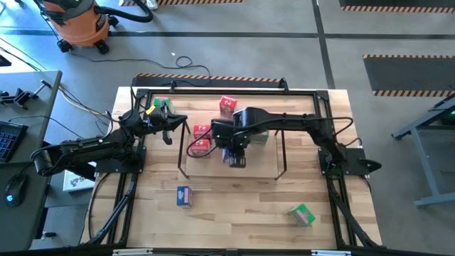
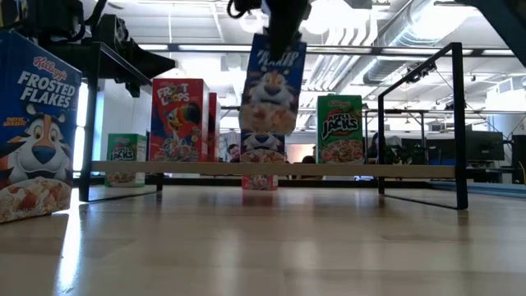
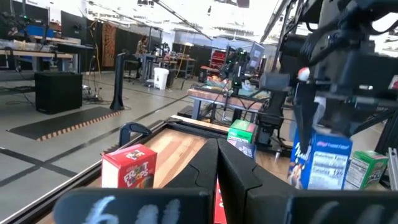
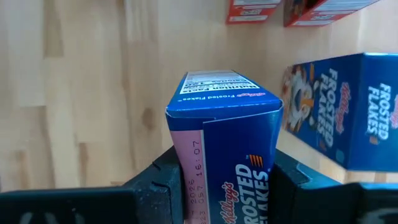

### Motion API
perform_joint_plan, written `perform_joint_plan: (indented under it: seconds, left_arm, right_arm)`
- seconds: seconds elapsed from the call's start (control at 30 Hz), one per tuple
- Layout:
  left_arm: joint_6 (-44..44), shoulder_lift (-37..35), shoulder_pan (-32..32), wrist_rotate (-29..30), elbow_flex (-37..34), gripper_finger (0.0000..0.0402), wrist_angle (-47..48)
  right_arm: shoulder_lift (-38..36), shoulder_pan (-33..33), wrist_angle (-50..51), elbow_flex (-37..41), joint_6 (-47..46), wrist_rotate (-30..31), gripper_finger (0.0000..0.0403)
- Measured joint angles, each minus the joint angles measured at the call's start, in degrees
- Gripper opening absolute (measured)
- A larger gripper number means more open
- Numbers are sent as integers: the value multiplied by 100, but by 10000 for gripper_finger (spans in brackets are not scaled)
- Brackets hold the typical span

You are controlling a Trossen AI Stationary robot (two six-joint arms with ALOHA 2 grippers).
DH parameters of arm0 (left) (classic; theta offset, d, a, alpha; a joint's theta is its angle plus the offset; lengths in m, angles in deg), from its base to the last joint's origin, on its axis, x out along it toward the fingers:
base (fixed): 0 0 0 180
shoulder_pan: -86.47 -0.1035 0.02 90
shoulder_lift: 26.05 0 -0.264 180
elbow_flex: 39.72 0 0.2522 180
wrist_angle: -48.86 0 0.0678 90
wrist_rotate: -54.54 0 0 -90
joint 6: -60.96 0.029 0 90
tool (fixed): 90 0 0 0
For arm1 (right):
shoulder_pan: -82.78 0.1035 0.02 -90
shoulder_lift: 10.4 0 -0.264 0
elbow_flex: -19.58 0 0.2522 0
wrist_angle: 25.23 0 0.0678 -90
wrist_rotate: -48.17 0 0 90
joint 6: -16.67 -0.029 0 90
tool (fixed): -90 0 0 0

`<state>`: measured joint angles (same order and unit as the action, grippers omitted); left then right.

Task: Stack cereal on shelf
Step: Put the top blue cereal box on the shelf aligned with the other blue cereal box

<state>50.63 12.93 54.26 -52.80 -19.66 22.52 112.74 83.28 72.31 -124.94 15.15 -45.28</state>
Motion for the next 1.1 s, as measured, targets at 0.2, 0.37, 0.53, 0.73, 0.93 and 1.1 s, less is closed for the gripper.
perform_joint_plan:
  seconds: [0.2,0.37,0.53,0.73,0.93,1.1]
  left_arm:
    - [0,0,0,0,0,0,0]
    - [0,0,-2,0,0,0,1]
    - [0,0,-2,0,0,0,7]
    - [-2,0,-1,-3,0,0,6]
    - [-7,0,-2,-39,2,0,2]
    - [-4,0,-2,-42,2,0,2]
  right_arm:
    - [187,-86,-128,0,27,135,129]
    - [229,-87,-242,0,44,364,129]
    - [282,-87,-317,0,51,435,129]
    - [413,-87,-430,29,65,437,129]
    - [470,-87,-431,37,68,572,144]
    - [470,-84,-441,37,28,667,179]
